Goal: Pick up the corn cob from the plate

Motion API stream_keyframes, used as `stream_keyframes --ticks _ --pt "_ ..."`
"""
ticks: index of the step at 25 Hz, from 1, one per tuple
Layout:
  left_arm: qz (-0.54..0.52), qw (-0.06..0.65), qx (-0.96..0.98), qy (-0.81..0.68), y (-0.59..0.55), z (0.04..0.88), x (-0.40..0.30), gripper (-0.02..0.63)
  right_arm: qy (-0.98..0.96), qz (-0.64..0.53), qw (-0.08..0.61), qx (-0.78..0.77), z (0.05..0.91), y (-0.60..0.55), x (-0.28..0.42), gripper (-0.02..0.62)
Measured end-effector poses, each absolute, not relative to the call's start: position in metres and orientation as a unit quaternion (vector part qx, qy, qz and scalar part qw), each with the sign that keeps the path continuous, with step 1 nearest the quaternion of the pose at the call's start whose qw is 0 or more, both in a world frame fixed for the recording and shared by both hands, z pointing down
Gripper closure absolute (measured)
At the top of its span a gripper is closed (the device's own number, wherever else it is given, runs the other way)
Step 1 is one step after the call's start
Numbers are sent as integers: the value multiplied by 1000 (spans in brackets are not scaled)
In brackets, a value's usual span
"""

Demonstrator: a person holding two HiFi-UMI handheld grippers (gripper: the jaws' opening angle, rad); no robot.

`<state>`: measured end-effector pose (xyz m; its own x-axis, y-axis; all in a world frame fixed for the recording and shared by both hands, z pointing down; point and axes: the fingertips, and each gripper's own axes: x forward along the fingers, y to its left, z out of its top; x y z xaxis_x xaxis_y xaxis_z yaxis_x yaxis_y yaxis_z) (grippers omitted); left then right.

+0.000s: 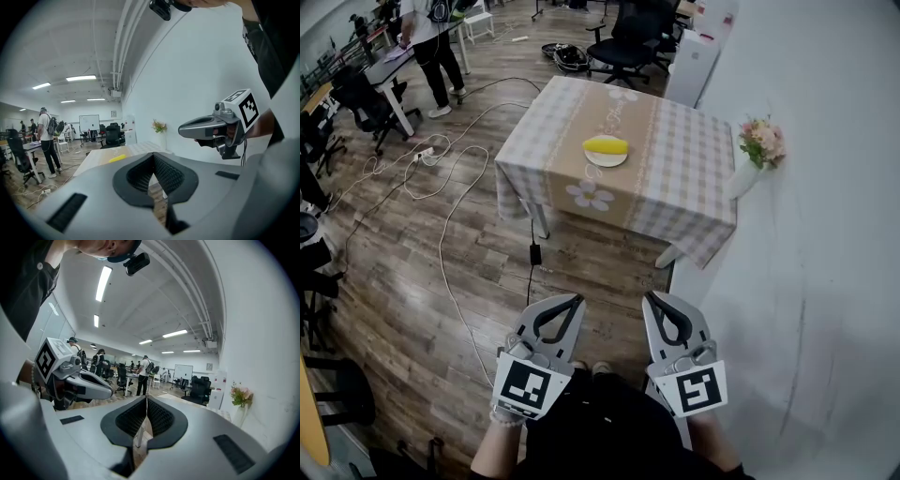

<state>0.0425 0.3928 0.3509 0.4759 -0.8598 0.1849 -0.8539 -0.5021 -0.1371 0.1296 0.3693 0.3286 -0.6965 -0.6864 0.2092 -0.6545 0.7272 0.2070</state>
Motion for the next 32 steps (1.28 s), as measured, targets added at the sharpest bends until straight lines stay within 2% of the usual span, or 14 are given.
stream_keyframes --ticks 12,32 --pt "-104 -18 -855 508 396 349 25 594 -916 -62 139 371 329 374 113 554" --pt "-103 -22 -864 493 413 356 10 594 -909 -54 140 388 339 396 94 554"
